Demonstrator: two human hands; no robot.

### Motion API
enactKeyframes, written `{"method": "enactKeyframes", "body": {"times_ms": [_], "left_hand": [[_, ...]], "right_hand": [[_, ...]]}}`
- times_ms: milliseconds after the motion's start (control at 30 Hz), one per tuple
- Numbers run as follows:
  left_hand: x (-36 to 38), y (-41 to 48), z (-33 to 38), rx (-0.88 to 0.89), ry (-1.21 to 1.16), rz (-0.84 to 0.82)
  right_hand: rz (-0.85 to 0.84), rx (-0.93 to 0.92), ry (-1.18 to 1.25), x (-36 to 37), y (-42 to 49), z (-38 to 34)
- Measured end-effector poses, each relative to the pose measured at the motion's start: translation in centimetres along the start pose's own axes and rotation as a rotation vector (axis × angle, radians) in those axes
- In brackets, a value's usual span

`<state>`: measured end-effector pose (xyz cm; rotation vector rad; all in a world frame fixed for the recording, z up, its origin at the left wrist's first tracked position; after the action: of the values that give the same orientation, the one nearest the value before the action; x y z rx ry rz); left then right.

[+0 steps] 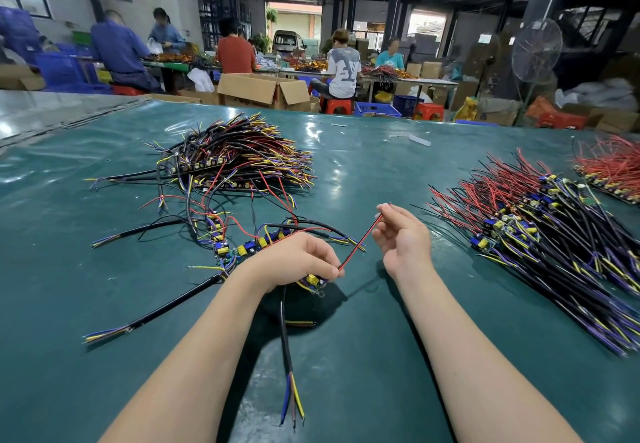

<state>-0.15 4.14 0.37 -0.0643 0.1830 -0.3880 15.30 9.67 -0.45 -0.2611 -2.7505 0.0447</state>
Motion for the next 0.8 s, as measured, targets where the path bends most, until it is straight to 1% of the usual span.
{"method": "enactKeyframes", "body": {"times_ms": [100, 200, 300, 367, 467, 533, 600, 667, 800], "left_hand": [[-0.1, 0.1, 0.1, 0.005, -0.015, 0.035], [-0.2, 0.1, 0.2, 0.012, -0.001, 0.047], [-0.7, 0.3, 0.1, 0.039, 0.014, 0.129], [-1.4, 0.3, 0.1, 0.062, -0.024, 0.228], [-2.4, 0.3, 0.2, 0.111, -0.135, 0.356], [-2.6, 0.3, 0.3, 0.141, -0.17, 0.386], [-2.4, 0.5, 0.2, 0.148, -0.166, 0.381], [-2.1, 0.7, 0.0, 0.139, -0.156, 0.376], [-2.0, 0.7, -0.3, 0.118, -0.183, 0.354]], "right_hand": [[0.005, 0.052, 0.088, 0.1, 0.1, 0.3], [-0.036, 0.105, 0.2, 0.3, 0.1, 0.5], [-0.082, 0.156, 0.265, 0.6, -0.1, 0.8], [-0.138, 0.198, 0.179, 1.1, -0.2, 1.1], [-0.332, 0.282, -0.12, 2.4, -1.1, 2.0], [-0.474, 0.297, -0.274, 3.0, -1.8, 2.4], [-0.587, 0.263, -0.355, 3.5, -2.3, 2.4], [-0.619, 0.221, -0.405, 3.7, -2.6, 2.5], [-0.581, 0.179, -0.442, 3.7, -2.4, 2.3]]}}
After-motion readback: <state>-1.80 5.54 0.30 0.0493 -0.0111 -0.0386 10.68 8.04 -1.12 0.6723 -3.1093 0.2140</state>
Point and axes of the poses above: each hand's wrist, its own y-axis towards the middle knuckle, its own x-axis out of the palm, z = x × y, the point moved 5 cm from there along y, towards the middle knuckle, and after that the axes turned 15 degrees about -y, right-handed, at the moved point
